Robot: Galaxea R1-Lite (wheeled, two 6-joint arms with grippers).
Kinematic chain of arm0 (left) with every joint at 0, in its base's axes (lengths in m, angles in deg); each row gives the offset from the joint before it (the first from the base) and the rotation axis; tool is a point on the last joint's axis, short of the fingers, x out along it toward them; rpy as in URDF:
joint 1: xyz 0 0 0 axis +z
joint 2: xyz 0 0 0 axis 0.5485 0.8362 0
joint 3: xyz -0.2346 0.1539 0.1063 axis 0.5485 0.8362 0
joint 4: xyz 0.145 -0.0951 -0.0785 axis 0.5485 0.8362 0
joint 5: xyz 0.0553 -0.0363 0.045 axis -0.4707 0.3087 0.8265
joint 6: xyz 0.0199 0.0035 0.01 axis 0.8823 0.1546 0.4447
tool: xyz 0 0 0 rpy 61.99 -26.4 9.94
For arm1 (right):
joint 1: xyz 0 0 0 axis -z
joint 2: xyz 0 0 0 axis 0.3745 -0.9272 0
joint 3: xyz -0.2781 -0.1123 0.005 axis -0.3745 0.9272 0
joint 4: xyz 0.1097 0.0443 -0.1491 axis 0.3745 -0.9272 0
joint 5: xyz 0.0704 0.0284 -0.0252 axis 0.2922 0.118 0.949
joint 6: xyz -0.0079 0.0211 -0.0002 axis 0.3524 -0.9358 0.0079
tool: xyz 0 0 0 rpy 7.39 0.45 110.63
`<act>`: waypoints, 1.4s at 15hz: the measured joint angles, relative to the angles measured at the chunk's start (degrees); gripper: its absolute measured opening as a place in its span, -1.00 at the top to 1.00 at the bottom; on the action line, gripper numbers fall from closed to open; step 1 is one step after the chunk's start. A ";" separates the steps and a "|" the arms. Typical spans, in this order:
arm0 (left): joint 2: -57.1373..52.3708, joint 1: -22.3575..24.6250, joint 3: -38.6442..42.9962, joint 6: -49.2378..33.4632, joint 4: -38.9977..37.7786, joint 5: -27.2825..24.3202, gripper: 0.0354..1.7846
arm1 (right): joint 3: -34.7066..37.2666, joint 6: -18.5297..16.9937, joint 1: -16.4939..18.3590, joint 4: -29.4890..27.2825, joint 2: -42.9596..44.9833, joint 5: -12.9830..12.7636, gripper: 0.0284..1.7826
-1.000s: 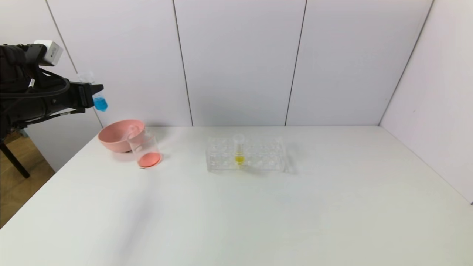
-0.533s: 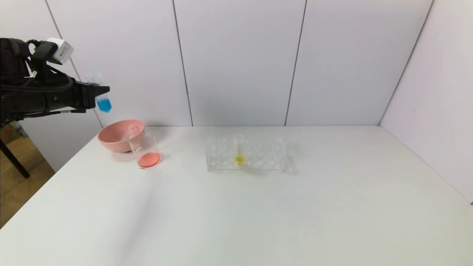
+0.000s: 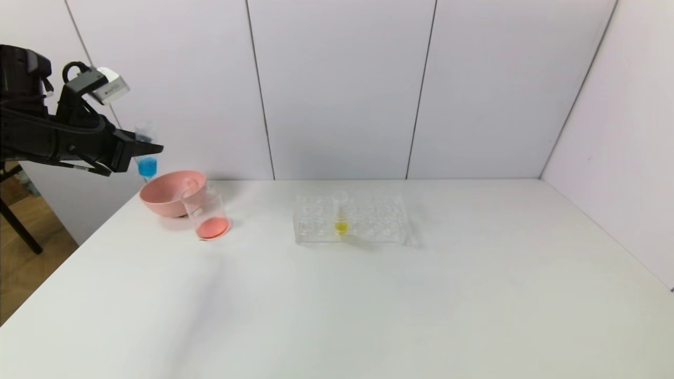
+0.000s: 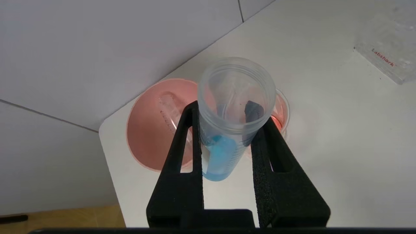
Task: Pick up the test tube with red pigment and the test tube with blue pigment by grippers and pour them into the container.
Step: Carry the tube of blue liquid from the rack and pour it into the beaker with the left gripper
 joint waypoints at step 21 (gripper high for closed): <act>16.37 3.25 -29.00 37.24 31.87 -4.46 0.53 | 0.00 0.00 0.02 0.00 0.00 0.00 -0.99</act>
